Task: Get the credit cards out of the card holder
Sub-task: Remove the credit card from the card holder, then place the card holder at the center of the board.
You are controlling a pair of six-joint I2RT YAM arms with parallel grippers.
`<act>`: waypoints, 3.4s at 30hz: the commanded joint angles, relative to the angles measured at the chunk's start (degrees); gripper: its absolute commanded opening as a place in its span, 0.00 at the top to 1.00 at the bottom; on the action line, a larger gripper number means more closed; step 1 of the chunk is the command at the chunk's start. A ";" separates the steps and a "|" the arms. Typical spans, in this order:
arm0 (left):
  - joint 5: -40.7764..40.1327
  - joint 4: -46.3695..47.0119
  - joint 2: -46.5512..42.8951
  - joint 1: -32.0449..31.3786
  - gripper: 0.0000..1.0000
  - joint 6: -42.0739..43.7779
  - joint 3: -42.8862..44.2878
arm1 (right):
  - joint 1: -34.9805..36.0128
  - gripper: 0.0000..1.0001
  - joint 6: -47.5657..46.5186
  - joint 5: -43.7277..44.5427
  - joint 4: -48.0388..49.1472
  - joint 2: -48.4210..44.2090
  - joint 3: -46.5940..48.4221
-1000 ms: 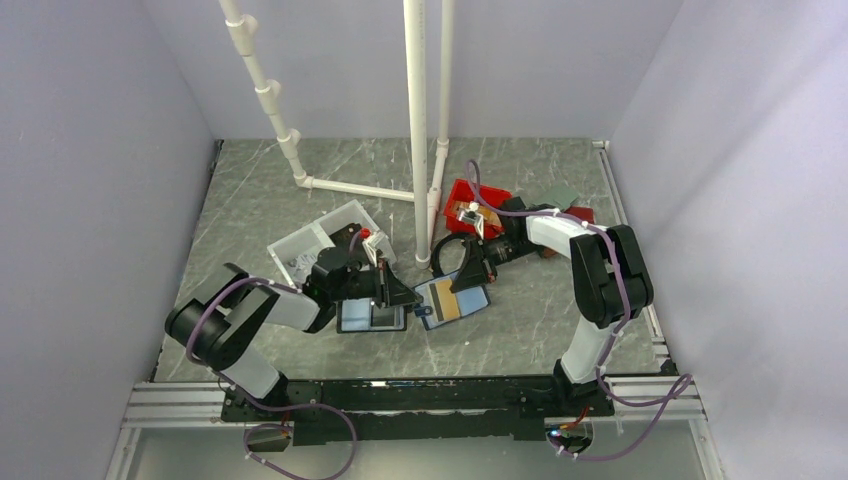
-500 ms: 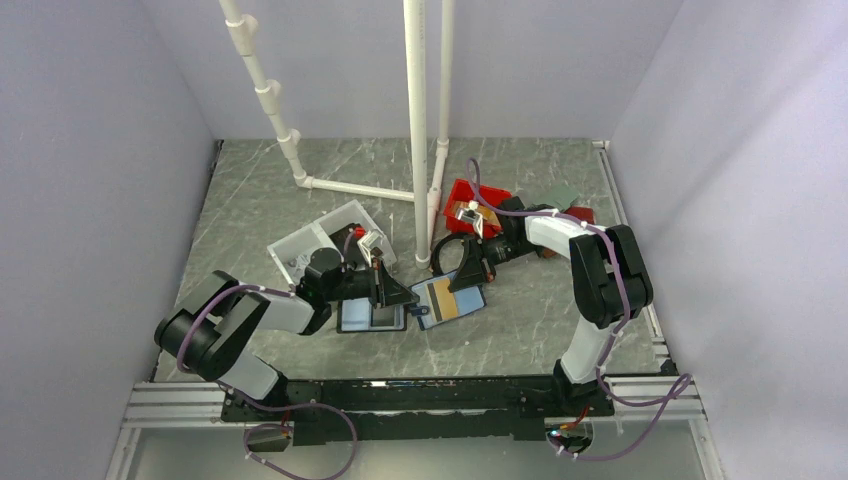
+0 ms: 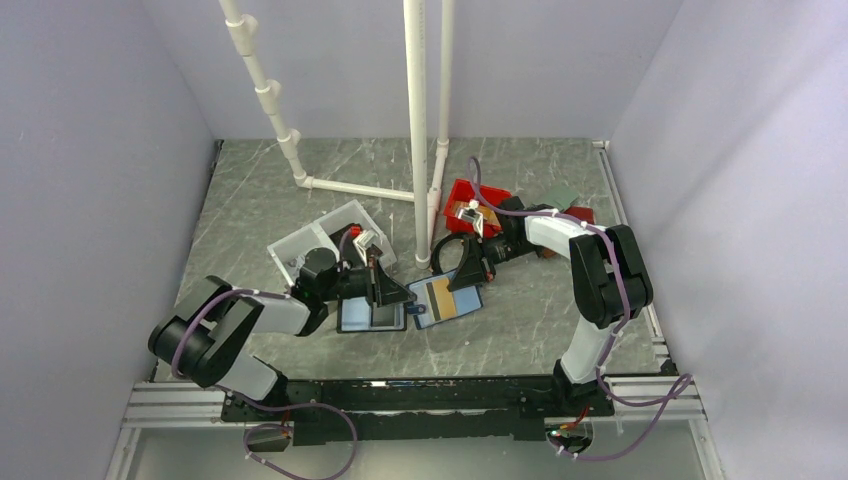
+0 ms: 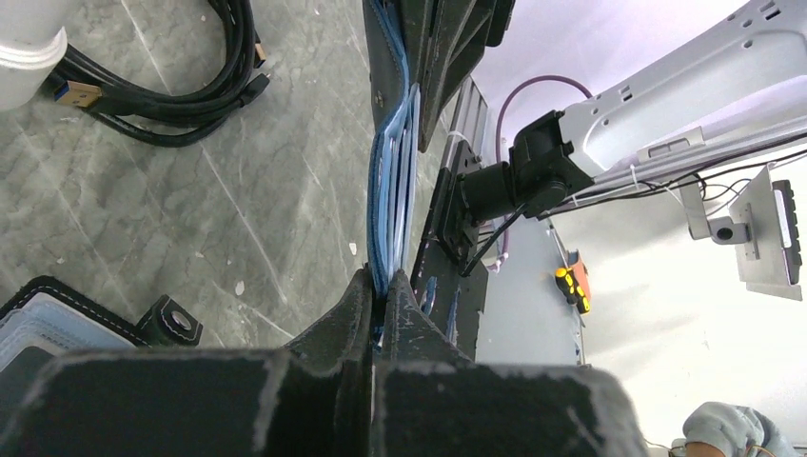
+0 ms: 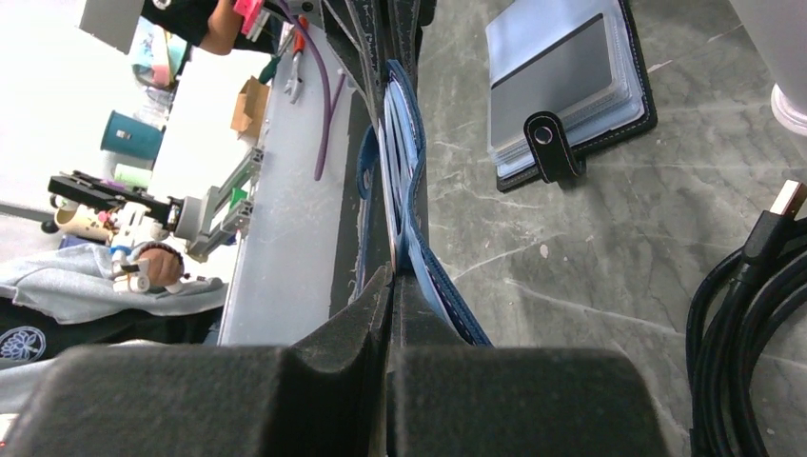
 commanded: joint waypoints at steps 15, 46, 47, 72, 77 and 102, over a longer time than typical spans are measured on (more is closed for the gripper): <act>2.97 -2.58 -4.13 3.61 1.00 1.17 -1.36 | -1.74 1.00 -1.17 -0.02 -0.72 -0.68 1.10; 4.13 -0.06 1.33 6.42 1.00 -0.94 -2.55 | -4.30 1.00 -2.05 0.86 -1.86 -0.24 0.78; 4.17 0.81 2.11 6.42 1.00 -1.50 -2.41 | -4.30 1.00 -2.05 0.79 -1.82 -0.23 0.78; -17.78 -24.25 -5.46 -3.69 0.55 5.82 3.52 | -4.30 1.00 -3.67 -0.17 -3.40 0.16 1.31; -21.59 -30.58 -16.25 -3.68 0.45 8.73 1.76 | -4.30 1.00 -3.72 -0.33 -3.34 -0.18 1.23; -19.56 -6.06 -14.35 -7.18 0.08 -3.08 -1.36 | -4.21 1.00 -7.68 -3.20 -7.42 -1.67 2.11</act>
